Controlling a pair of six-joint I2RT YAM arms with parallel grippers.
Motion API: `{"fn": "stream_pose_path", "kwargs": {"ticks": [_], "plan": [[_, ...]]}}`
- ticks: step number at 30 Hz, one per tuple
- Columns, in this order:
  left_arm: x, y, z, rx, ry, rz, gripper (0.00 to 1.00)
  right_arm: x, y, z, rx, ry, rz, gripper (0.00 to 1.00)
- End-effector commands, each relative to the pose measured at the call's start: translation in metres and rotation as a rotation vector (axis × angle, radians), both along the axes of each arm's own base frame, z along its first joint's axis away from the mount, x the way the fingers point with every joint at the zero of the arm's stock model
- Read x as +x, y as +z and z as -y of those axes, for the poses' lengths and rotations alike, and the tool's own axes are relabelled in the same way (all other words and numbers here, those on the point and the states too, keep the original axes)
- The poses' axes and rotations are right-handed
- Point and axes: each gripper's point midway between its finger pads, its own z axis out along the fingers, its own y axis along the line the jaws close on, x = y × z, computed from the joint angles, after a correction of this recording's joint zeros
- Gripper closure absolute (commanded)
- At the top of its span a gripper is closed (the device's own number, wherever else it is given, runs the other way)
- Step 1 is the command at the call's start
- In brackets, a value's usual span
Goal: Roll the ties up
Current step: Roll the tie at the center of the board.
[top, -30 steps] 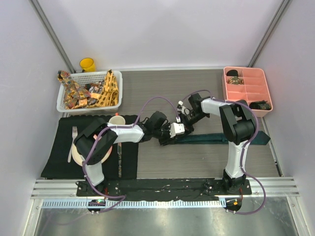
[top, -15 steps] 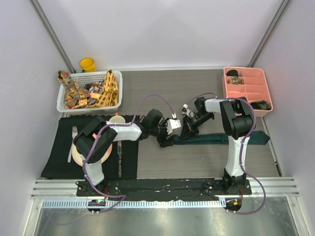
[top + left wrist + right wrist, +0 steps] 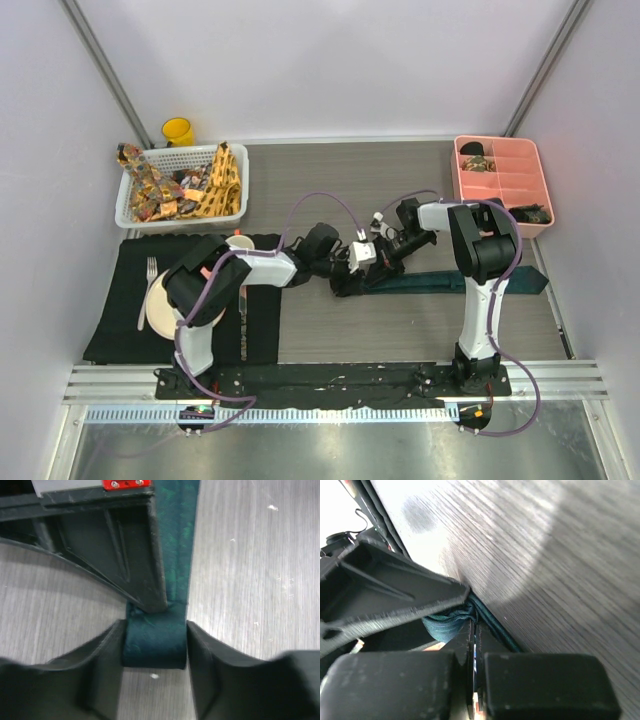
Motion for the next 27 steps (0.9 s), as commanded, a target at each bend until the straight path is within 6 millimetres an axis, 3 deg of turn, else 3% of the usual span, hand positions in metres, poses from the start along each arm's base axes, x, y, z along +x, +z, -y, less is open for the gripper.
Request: {"fn": "stream_pose_path", "kwargs": {"ticks": [1,3,4,6,8,13,20,23,24,25,27], "plan": [[0.004,-0.011,-0.004,0.073,0.01,0.02,0.59,0.02,-0.029,0.013,-0.136,0.022,0.163,0.99],[-0.002,-0.02,-0.02,0.126,-0.009,0.054,0.69,0.021,-0.014,0.012,-0.111,0.024,0.161,0.92],[-0.004,-0.023,-0.026,0.144,-0.016,0.064,0.71,0.022,-0.005,0.01,-0.08,0.023,0.161,0.8],[-0.009,-0.031,-0.04,0.196,-0.022,0.077,0.74,0.023,0.014,0.009,-0.051,0.026,0.17,0.7],[-0.011,-0.036,-0.046,0.229,-0.016,0.08,0.75,0.016,0.029,0.005,-0.006,0.041,0.15,0.52],[-0.005,-0.041,-0.049,0.287,0.02,0.108,0.74,0.003,0.048,-0.009,0.047,0.025,0.101,0.48],[-0.004,-0.04,-0.045,0.289,0.023,0.101,0.71,-0.008,0.032,-0.02,0.016,0.048,0.065,0.56],[-0.005,-0.042,-0.047,0.298,0.023,0.094,0.68,-0.003,0.021,-0.017,-0.012,0.055,0.087,0.76],[-0.006,-0.042,-0.046,0.296,0.019,0.092,0.67,-0.003,0.015,-0.014,-0.039,0.058,0.092,0.94],[-0.006,-0.038,-0.046,0.287,0.015,0.095,0.62,-0.003,0.011,-0.01,-0.054,0.062,0.097,0.99],[-0.011,-0.038,-0.047,0.277,-0.001,0.091,0.54,-0.004,0.003,-0.001,-0.08,0.054,0.083,0.99]]}}
